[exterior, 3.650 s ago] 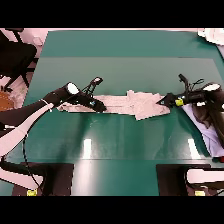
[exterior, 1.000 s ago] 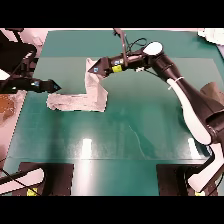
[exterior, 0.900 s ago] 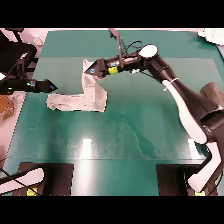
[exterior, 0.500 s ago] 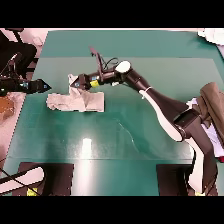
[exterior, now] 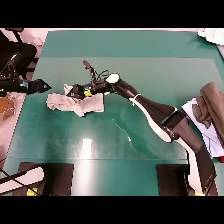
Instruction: Fold the shirts.
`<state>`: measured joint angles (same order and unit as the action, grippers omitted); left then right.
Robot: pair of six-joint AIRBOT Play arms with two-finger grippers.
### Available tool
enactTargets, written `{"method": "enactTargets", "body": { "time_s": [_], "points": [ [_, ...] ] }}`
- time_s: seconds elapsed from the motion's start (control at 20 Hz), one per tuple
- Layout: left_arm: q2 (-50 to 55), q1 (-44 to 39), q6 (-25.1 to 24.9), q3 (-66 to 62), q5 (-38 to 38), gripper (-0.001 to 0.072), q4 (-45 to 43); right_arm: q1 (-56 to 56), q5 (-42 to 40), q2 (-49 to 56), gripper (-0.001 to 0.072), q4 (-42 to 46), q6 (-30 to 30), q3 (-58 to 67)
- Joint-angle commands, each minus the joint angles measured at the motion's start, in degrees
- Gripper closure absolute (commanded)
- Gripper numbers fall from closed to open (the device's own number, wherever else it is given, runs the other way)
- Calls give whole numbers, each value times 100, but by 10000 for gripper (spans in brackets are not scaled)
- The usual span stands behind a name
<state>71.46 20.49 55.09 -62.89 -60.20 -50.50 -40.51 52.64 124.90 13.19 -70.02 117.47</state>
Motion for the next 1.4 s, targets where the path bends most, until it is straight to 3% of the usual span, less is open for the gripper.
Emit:
{"method": "enactTargets", "body": {
  "time_s": [0.0,0.05,0.15,0.45,0.65,0.75,0.9,1.0,1.05,1.15,1.35],
  "points": [
    [-4,2,0,-2,-48,145,15,-37,-201,0,699,-146,57,28],
    [-4,2,0,-2,-46,145,15,-44,-205,2,680,-223,61,39],
    [-4,2,0,-2,-44,145,48,-46,-166,26,278,-511,74,39],
    [-4,2,-2,-2,-31,145,79,83,435,33,256,-2356,1379,39],
    [-4,2,-4,-2,-31,145,70,820,1366,-238,251,-2299,1187,-162],
    [-4,2,-9,-2,-26,146,70,1309,1421,-756,251,-1322,737,-616],
    [-4,2,-31,-2,-17,145,68,1915,1436,-1781,243,1346,-398,-1318],
    [-4,2,-61,-2,9,146,72,2138,1600,-2328,58,2382,-1161,-1808],
    [-4,2,-61,-2,15,146,74,2192,1593,-2533,14,2590,-1292,-2090],
    [-4,2,-61,-2,13,146,74,2201,1410,-2761,-4,2588,-1257,-2660],
    [-4,2,-68,-2,-26,146,72,2100,1132,-2603,-6,2057,-669,-3580]
  ]
}}
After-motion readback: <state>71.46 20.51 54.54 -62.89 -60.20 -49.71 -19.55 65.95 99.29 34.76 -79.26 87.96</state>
